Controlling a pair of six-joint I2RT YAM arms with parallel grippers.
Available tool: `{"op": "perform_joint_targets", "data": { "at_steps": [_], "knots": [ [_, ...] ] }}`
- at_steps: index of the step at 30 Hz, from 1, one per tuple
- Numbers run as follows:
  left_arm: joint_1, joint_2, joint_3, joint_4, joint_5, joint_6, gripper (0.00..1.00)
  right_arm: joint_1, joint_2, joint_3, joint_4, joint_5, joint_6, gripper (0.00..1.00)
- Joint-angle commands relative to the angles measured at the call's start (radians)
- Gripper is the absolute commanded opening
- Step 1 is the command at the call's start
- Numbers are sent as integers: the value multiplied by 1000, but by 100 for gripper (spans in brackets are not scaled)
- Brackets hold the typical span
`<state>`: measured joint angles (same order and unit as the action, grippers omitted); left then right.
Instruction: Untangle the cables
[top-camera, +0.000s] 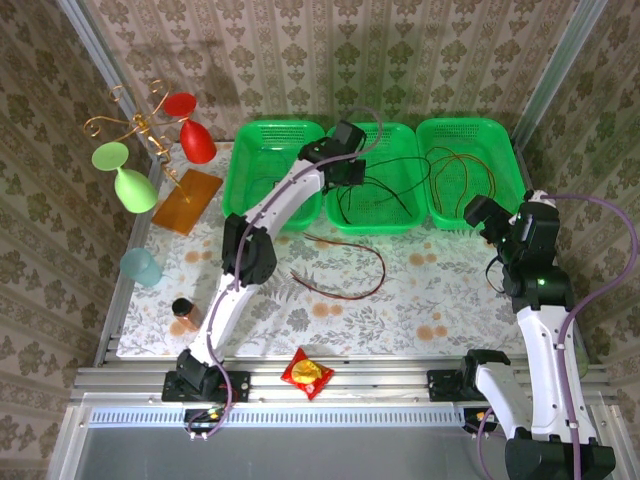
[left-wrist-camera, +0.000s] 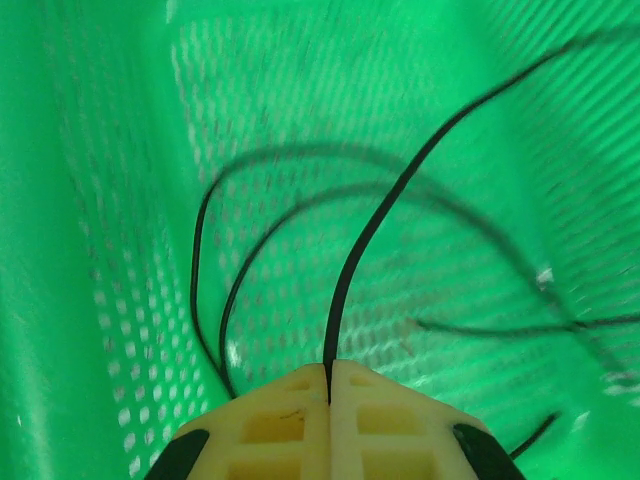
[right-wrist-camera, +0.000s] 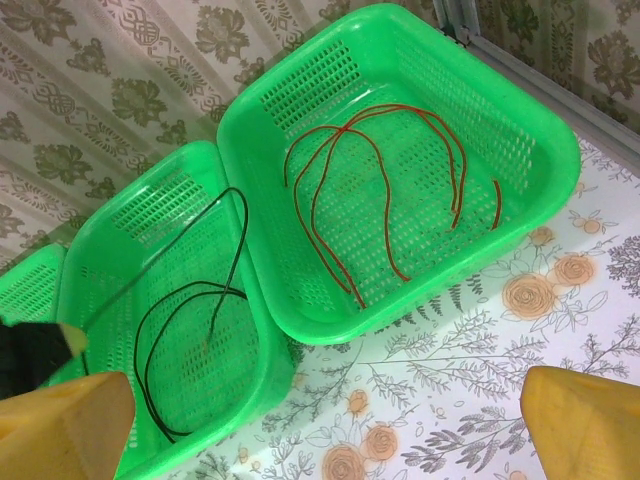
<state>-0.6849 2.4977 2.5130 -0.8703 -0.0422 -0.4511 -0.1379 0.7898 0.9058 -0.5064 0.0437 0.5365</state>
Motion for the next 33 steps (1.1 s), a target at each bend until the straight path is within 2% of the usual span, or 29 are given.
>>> {"op": "perform_joint_targets", "data": {
  "at_steps": [1,8,13,19,26,33],
  "knots": [
    [13,-56,20,-106,-22,12,0,-3,-8,-16,-23,-8,-24,100],
    [22,-193,-128,-41,-65,32,0,-3,9,-21,-9,-34,-2,100],
    [24,-208,-150,-60,-75,47,0,-3,16,-24,-8,-42,6,100],
    [-4,-150,-130,-17,-46,42,0,-2,10,-31,-12,-51,13,100],
    [-39,21,23,-12,-23,41,0,-2,-1,-31,-25,-60,16,100],
    [-38,92,33,-2,38,16,0,-2,-11,-30,-26,-80,29,100]
  ]
}}
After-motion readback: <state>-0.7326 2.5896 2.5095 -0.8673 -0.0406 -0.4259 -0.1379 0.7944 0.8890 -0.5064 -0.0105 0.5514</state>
